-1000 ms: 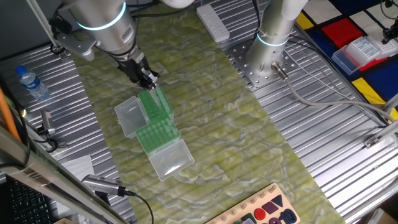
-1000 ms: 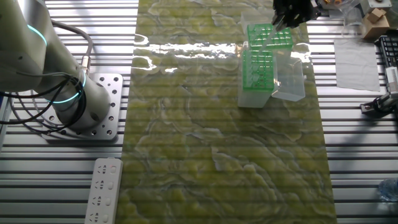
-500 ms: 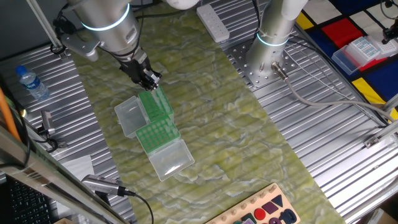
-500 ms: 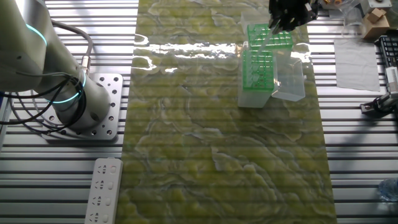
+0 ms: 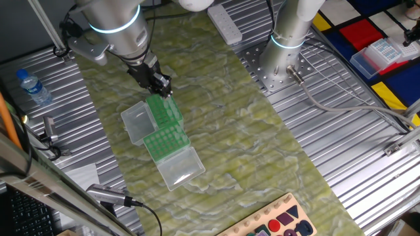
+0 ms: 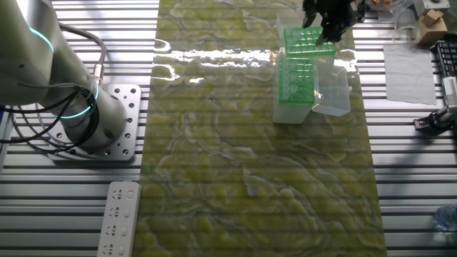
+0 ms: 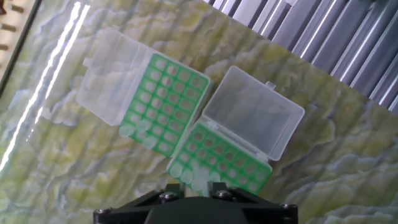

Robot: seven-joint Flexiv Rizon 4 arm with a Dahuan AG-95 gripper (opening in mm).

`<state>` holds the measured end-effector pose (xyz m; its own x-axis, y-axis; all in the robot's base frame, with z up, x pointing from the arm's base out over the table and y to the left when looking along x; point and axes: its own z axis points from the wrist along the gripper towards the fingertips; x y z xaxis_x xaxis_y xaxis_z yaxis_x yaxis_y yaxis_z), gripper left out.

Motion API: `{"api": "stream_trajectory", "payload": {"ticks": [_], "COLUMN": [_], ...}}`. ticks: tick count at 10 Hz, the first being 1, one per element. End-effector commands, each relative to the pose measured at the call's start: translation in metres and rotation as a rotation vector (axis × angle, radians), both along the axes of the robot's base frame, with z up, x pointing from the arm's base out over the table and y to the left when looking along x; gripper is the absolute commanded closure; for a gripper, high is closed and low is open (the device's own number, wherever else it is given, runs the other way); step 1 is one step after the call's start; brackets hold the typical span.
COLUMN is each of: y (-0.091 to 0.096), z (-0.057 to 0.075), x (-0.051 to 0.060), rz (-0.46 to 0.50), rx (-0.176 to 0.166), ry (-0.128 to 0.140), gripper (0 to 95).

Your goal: Transfer all large pipette tips from one holder to another

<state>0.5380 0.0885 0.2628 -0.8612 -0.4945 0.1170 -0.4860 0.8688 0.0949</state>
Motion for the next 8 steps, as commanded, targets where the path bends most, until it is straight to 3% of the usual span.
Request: {"api": "stream_trajectory", "payload": {"ticks": [1, 8], "y": [0.018, 0.062], "z": [-0.009, -0.044], "x": [0.005, 0.003], "rz": [-0.079, -0.226], "rx": [-0.005, -0.023], "ry": [-0.003, -0.024], "gripper": [57.0, 57.0]}}
